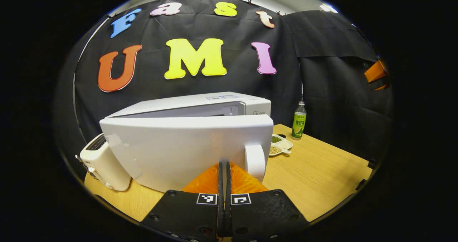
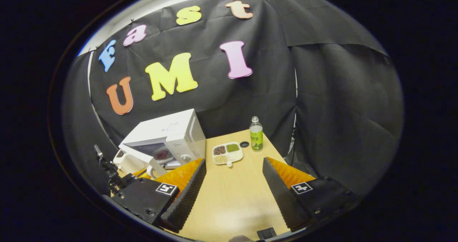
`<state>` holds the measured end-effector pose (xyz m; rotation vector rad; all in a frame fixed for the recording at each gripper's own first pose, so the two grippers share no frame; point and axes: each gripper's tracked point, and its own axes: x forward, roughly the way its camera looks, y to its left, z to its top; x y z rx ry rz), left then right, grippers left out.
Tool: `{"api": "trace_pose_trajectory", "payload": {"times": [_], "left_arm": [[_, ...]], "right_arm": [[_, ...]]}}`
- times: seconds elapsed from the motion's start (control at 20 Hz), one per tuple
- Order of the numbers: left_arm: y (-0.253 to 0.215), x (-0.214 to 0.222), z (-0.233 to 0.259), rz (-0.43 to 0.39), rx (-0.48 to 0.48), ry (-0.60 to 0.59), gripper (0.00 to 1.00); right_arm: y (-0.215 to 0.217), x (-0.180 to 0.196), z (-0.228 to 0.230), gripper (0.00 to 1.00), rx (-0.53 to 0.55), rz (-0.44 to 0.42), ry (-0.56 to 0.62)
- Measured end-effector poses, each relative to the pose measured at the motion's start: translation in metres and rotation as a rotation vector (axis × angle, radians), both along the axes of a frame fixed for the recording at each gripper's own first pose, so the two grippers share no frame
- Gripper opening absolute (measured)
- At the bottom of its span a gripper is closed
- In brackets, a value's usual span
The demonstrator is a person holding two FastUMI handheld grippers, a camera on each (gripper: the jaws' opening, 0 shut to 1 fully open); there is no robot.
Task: Open the microwave oven with the left hand, put the food in, and close the microwave oven.
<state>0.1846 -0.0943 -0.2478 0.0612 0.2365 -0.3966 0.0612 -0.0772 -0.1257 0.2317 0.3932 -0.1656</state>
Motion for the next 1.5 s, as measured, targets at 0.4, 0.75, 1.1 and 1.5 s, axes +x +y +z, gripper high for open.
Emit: {"api": "trace_pose_trajectory", "payload": {"times": [0.4, 0.75, 1.1, 1.5], "left_arm": [[-0.025, 0.057, 0.002, 0.015, 0.013, -0.012, 0.0], [-0.027, 0.076, 0.005, 0.077, -0.024, -0.01, 0.0], [-0.027, 0.086, 0.005, 0.113, -0.016, -0.02, 0.0], [-0.017, 0.049, 0.03, 0.159, -0.031, -0.001, 0.0]], "right_arm": [[-0.03, -0.003, -0.008, 0.92, 0.007, -0.05, 0.016], [-0.042, -0.001, -0.01, 1.0, 0.0, -0.061, 0.022], [-0.04, -0.003, -0.012, 1.0, 0.007, -0.058, 0.03], [-0.015, 0.003, 0.003, 0.92, -0.013, 0.001, -0.003]]}}
